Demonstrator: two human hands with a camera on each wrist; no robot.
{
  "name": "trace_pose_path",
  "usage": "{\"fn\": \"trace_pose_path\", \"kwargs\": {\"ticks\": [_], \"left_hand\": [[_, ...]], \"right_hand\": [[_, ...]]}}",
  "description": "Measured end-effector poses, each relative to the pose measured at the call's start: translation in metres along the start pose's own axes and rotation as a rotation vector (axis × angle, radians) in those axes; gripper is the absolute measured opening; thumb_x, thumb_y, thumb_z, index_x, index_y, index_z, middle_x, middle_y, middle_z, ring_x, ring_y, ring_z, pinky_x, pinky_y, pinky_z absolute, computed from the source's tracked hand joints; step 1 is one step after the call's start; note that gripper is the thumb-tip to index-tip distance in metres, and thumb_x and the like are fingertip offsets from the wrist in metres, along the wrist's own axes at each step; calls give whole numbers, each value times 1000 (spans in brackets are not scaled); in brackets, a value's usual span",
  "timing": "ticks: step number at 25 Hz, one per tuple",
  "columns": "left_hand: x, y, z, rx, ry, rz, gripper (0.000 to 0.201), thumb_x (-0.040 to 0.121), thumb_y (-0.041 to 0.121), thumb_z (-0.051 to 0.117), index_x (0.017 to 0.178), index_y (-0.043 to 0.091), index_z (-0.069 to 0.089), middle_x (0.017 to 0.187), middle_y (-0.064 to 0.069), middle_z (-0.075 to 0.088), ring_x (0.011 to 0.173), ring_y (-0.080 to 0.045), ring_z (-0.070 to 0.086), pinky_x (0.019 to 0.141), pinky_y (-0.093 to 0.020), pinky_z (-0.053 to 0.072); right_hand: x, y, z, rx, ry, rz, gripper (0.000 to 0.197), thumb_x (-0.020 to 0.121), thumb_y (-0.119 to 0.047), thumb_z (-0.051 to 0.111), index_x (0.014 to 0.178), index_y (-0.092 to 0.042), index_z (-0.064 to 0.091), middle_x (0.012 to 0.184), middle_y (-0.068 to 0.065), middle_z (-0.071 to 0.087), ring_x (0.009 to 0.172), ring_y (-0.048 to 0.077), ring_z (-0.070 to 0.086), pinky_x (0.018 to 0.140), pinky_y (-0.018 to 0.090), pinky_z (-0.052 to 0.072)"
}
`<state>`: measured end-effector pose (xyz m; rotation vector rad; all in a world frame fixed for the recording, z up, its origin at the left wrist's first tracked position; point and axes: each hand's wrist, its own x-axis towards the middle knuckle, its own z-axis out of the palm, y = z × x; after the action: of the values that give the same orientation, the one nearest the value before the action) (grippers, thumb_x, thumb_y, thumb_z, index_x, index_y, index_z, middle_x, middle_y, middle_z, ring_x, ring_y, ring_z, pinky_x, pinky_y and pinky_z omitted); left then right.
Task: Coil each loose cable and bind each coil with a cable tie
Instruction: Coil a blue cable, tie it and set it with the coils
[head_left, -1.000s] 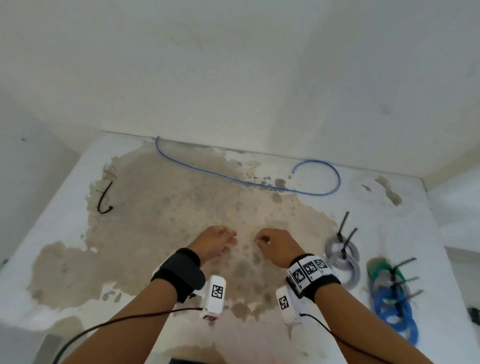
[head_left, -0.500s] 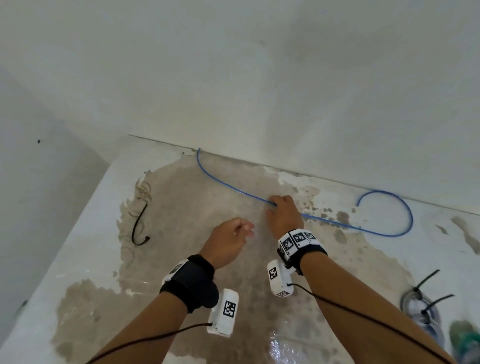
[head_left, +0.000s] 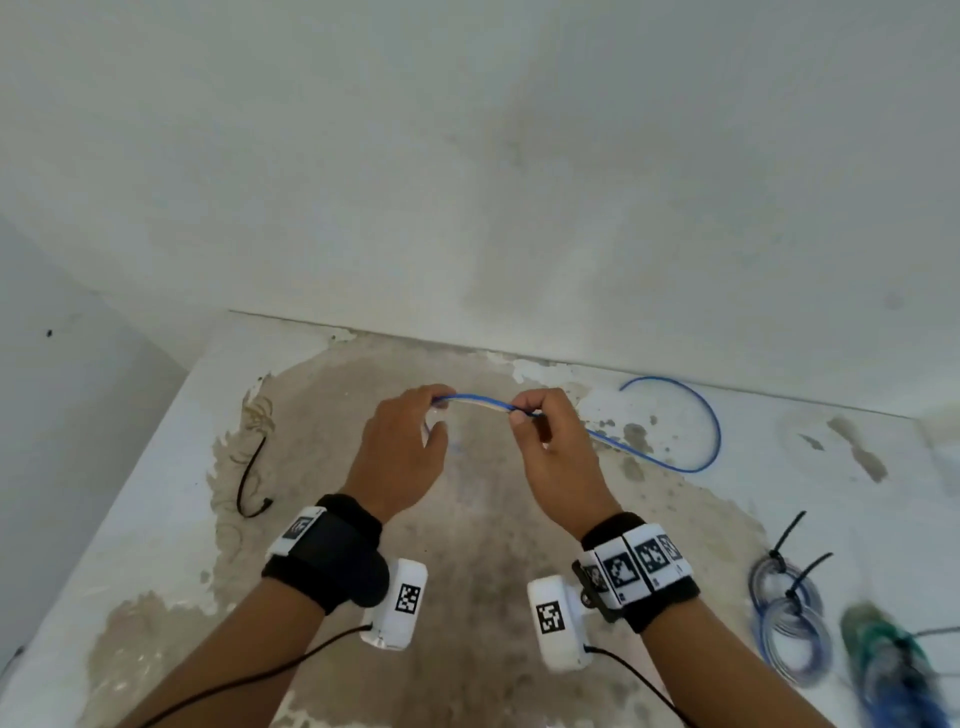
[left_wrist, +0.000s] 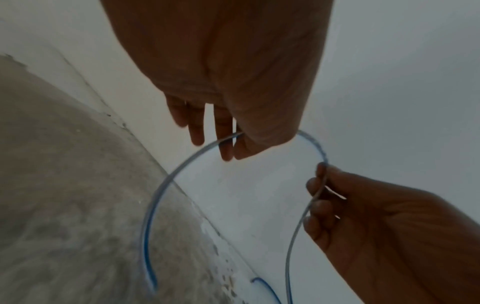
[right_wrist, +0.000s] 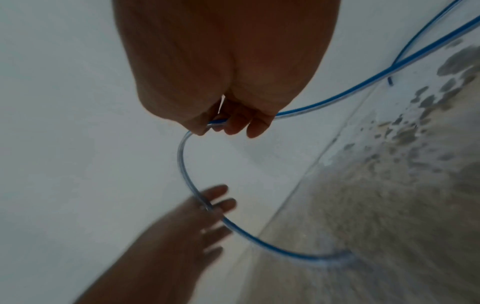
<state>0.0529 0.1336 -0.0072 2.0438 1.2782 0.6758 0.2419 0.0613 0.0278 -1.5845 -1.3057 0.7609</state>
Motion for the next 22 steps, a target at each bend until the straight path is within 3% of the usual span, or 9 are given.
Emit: {"fn": "trace_pose_path", "kwargs": {"ticks": [3, 5, 8, 10, 11, 13, 15, 19, 22], "left_hand": [[-30, 36, 19, -405, -185, -131, 33, 94, 5, 49, 107, 31, 66, 99, 10, 72, 101, -13, 66, 97, -34, 49], [-50, 69, 35, -617, -192, -228, 30, 104, 6, 43, 105, 24, 67, 89, 5, 69, 93, -16, 65, 90, -28, 49], [-65, 124, 52, -932, -55, -315, 28, 108, 11, 35, 109, 12, 63, 76, 2, 56, 71, -14, 55, 74, -29, 47], [-64, 155, 54, -1097, 86, -355, 27, 107, 6, 37, 106, 13, 63, 70, 4, 46, 59, -9, 40, 60, -24, 38], [-64, 170, 52, -1144, 143, -368, 27, 105, 4, 38, 104, 14, 62, 68, 4, 44, 57, -8, 35, 56, -23, 34], [-68, 198, 50, -1145, 233, -355, 26, 102, 1, 40, 102, 16, 60, 65, 5, 42, 55, -8, 31, 52, -22, 31], [-75, 214, 49, -1085, 274, -313, 26, 101, -1, 40, 103, 16, 60, 65, 5, 42, 56, -8, 32, 53, -24, 30], [-96, 227, 46, -923, 346, -272, 25, 100, 0, 43, 105, 16, 60, 67, 5, 46, 58, -9, 38, 57, -28, 34], [-112, 217, 38, -568, 504, -266, 23, 96, 6, 57, 114, 17, 47, 101, 3, 51, 81, -11, 50, 73, -24, 46]], "right_hand": [[-34, -12, -37, 203, -12, 37, 8, 98, -33, 51, 98, -26, 55, 86, -14, 53, 79, 13, 49, 78, 29, 46], [-59, -12, -57, 284, -25, 76, 8, 103, -25, 49, 98, -22, 54, 81, -17, 50, 77, 13, 48, 76, 28, 46], [-91, -1, -86, 381, 9, 194, 16, 108, -14, 44, 99, -22, 54, 74, -16, 46, 67, 12, 41, 67, 26, 40], [-108, 7, -103, 307, -42, 233, 16, 109, -23, 42, 111, -27, 57, 79, -22, 52, 69, 1, 46, 71, 22, 38], [-115, 10, -109, 217, -87, 216, 20, 110, -30, 40, 118, -27, 57, 90, -22, 58, 79, -3, 52, 75, 22, 40], [-133, 8, -121, 4, -168, 99, 37, 106, -45, 37, 126, -21, 58, 109, -11, 61, 100, 0, 56, 84, 23, 44], [-140, 7, -124, -139, -227, 17, 44, 102, -52, 42, 128, -20, 56, 104, -15, 53, 97, -6, 51, 83, 15, 41], [-139, 1, -130, -251, -283, -33, 17, 102, -43, 54, 97, -26, 55, 91, -14, 44, 81, -13, 46, 73, 6, 33], [-133, -13, -128, -209, -323, -42, 22, 103, -39, 53, 86, -26, 50, 85, -9, 45, 74, -4, 46, 69, 12, 35]]}}
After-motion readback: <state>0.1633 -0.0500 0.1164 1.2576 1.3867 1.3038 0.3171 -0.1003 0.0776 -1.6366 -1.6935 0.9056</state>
